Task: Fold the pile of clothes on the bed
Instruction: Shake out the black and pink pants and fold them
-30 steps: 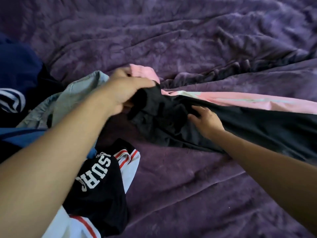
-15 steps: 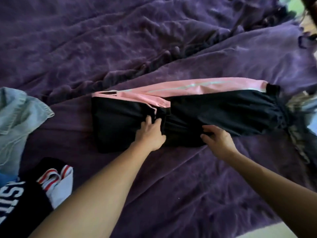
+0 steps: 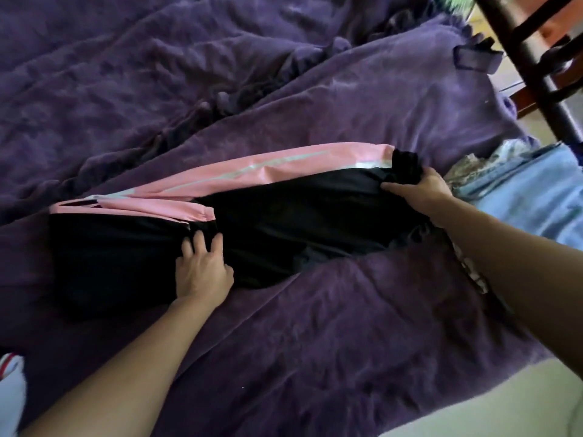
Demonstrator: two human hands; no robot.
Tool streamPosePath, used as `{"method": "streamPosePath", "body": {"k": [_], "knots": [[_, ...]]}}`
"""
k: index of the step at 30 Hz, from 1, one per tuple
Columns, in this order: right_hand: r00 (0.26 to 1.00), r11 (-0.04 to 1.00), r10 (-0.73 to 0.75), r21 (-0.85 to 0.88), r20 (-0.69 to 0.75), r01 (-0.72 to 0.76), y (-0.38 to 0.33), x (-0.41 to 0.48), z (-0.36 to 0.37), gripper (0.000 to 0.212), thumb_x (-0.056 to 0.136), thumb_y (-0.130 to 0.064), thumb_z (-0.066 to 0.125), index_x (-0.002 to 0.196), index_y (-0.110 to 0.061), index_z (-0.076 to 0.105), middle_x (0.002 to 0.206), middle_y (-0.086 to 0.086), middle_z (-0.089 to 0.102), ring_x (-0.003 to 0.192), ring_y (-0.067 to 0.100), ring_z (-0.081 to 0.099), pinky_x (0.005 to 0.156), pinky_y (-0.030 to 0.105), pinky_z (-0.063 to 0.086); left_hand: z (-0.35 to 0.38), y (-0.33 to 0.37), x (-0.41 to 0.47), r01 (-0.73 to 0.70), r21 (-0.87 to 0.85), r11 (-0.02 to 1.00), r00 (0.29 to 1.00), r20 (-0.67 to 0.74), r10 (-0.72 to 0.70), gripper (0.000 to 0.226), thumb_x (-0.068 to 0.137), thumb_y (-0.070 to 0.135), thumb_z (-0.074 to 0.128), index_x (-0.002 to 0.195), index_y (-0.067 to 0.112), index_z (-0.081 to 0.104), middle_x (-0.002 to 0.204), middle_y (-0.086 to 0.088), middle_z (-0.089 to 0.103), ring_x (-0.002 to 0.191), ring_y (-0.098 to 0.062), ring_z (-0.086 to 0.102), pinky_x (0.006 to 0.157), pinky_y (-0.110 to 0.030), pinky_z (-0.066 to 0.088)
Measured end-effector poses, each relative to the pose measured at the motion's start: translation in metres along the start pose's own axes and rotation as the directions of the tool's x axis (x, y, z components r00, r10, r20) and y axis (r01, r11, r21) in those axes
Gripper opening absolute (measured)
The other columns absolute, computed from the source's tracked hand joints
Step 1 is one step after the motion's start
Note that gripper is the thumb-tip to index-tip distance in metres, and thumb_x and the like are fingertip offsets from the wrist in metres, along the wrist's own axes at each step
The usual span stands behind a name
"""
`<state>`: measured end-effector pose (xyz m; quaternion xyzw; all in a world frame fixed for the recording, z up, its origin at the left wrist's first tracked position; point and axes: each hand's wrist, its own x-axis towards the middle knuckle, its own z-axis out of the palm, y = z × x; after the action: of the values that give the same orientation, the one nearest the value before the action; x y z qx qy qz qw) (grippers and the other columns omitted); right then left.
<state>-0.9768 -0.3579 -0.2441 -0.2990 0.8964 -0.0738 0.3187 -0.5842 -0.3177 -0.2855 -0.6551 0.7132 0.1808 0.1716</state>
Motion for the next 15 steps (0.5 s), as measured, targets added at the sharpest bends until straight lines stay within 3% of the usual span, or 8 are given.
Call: {"method": "streamPosePath", "body": {"k": [2, 3, 7, 9, 11, 13, 15], "knots": [[0.996, 0.997, 0.039, 0.062, 0.077, -0.044, 0.003, 0.002, -0.011, 0.084, 0.055, -0.054, 0.087, 0.115, -0.003, 0.061, 0.093, 0.007, 0.067, 0.077, 0.020, 0.064, 0.064, 0.030, 0.053, -0.002, 0.006, 0.001, 0.023, 0.010, 1.000, 1.000, 0.013, -0.023, 0.065, 0.084, 0.030, 0.061, 0.142, 0.018, 0.034, 0.145, -0.015, 0.027, 0.130, -0.036, 0.028, 0.096, -0.045, 0.040], [0.991, 0.995, 0.054, 0.080, 0.126, -0.065, 0.003, 0.000, -0.018, 0.083, 0.053, -0.052, 0.088, 0.112, 0.000, 0.062, 0.089, 0.008, 0.066, 0.073, 0.019, 0.063, 0.059, 0.029, 0.051, -0.004, 0.009, 0.001, 0.034, 0.006, 0.999, 0.999, 0.015, -0.034, 0.064, 0.083, 0.030, 0.061, 0.140, 0.018, 0.035, 0.144, -0.015, 0.029, 0.129, -0.036, 0.029, 0.096, -0.045, 0.040], [0.959, 0.986, -0.137, 0.129, 0.246, 0.108, -0.014, -0.027, -0.049, 0.053, 0.060, -0.035, 0.088, 0.102, -0.009, 0.070, 0.096, 0.010, 0.072, 0.085, 0.026, 0.070, 0.083, 0.044, 0.057, -0.017, 0.013, 0.002, 0.076, -0.052, 0.996, 0.996, 0.052, -0.073, 0.058, 0.084, 0.031, 0.060, 0.137, 0.019, 0.041, 0.140, -0.013, 0.033, 0.126, -0.034, 0.032, 0.096, -0.046, 0.041], [0.938, 0.959, -0.265, 0.165, 0.224, 0.232, -0.034, -0.055, -0.060, 0.048, 0.059, -0.035, 0.088, 0.098, -0.015, 0.069, 0.088, 0.001, 0.072, 0.076, 0.013, 0.070, 0.070, 0.032, 0.058, -0.024, 0.010, 0.000, 0.076, -0.091, 0.993, 0.995, 0.072, -0.070, 0.056, 0.085, 0.031, 0.059, 0.137, 0.019, 0.042, 0.139, -0.012, 0.034, 0.125, -0.034, 0.034, 0.096, -0.046, 0.041], [0.911, 0.923, -0.367, 0.197, 0.190, 0.331, -0.063, -0.088, -0.058, 0.050, 0.056, -0.043, 0.087, 0.094, -0.020, 0.062, 0.083, -0.008, 0.066, 0.067, 0.002, 0.065, 0.056, 0.022, 0.048, -0.030, 0.005, -0.004, 0.078, -0.153, 0.985, 0.994, 0.085, -0.066, 0.054, 0.087, 0.030, 0.057, 0.137, 0.018, 0.043, 0.139, -0.010, 0.034, 0.125, -0.032, 0.036, 0.096, -0.045, 0.042], [0.882, 0.896, -0.431, 0.208, 0.191, 0.392, -0.092, -0.114, -0.037, 0.054, 0.055, -0.047, 0.086, 0.092, -0.024, 0.053, 0.084, -0.009, 0.061, 0.071, 0.005, 0.060, 0.058, 0.025, 0.045, -0.036, -0.003, -0.012, 0.105, -0.255, 0.961, 0.993, 0.087, -0.085, 0.052, 0.088, 0.028, 0.057, 0.136, 0.017, 0.045, 0.139, -0.009, 0.035, 0.123, -0.031, 0.040, 0.095, -0.044, 0.044], [0.871, 0.887, -0.446, 0.234, 0.205, 0.399, -0.120, -0.133, 0.001, 0.053, 0.060, -0.041, 0.084, 0.095, -0.025, 0.047, 0.087, -0.003, 0.062, 0.074, 0.015, 0.063, 0.064, 0.033, 0.052, -0.039, -0.012, -0.022, 0.108, -0.338, 0.935, 0.994, 0.061, -0.093, 0.049, 0.088, 0.026, 0.057, 0.134, 0.016, 0.048, 0.135, -0.009, 0.038, 0.120, -0.029, 0.044, 0.092, -0.042, 0.046]]}}
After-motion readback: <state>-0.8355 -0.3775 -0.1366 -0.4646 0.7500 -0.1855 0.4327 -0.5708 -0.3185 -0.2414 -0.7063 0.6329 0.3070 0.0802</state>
